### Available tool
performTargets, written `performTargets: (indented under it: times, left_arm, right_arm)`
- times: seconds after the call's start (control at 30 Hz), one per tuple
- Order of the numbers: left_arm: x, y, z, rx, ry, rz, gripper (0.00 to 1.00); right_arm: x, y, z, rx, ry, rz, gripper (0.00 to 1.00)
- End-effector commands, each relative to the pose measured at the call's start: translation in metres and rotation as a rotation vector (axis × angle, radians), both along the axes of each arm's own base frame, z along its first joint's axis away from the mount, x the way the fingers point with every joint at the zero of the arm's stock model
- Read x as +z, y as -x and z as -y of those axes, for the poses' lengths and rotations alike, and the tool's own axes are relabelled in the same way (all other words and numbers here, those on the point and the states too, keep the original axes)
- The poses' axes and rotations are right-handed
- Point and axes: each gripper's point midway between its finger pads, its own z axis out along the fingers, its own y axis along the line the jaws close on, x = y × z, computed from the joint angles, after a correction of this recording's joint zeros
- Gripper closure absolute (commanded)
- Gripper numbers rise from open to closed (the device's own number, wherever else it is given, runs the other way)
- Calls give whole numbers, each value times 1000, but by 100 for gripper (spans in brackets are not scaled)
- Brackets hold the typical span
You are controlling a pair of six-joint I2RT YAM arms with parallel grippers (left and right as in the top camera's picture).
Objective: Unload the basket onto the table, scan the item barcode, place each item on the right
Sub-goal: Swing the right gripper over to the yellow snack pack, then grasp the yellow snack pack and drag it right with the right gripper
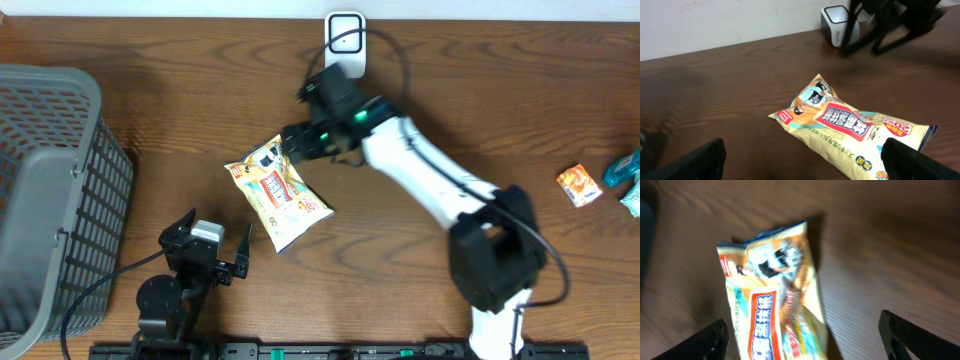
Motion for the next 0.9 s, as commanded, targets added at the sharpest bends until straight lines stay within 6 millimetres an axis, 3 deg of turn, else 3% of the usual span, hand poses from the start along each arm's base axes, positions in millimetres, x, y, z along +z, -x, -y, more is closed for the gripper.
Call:
performTargets:
  times: [0.0,0.17,0.2,0.27,0.4,0.5,0.6,0.77,0.87]
  left_arm:
    - [-12,2,2,-14,3,-36,2]
    - [-12,2,2,-14,3,-36,2]
    - [-12,2,2,-14,3,-36,2]
    - [-12,2,2,-14,3,-36,2]
    - [-12,2,2,-14,3,-36,2]
    - [-12,2,2,-14,3,-36,2]
    - [-12,2,2,-14,3,-36,2]
    - [-12,2,2,-14,3,-36,2]
    - [-12,2,2,-14,3,-36,2]
  right_arm:
    - [-53,20,-17,60,81,-52,9]
    - [-98,52,-35,132,141,-123,13]
    - [-102,58,-38,144,150,-131,19]
    - [-109,67,-42,163,163,-144,36]
    - [-106,73,-45,175,167,-146,96]
    - [-95,67,-36,125,164,-164,99]
    - [-74,54,-15,7,159,-193,99]
    - [-29,30,57,-385,185,-267,99]
    - [3,32,106,-663,180,-350,99]
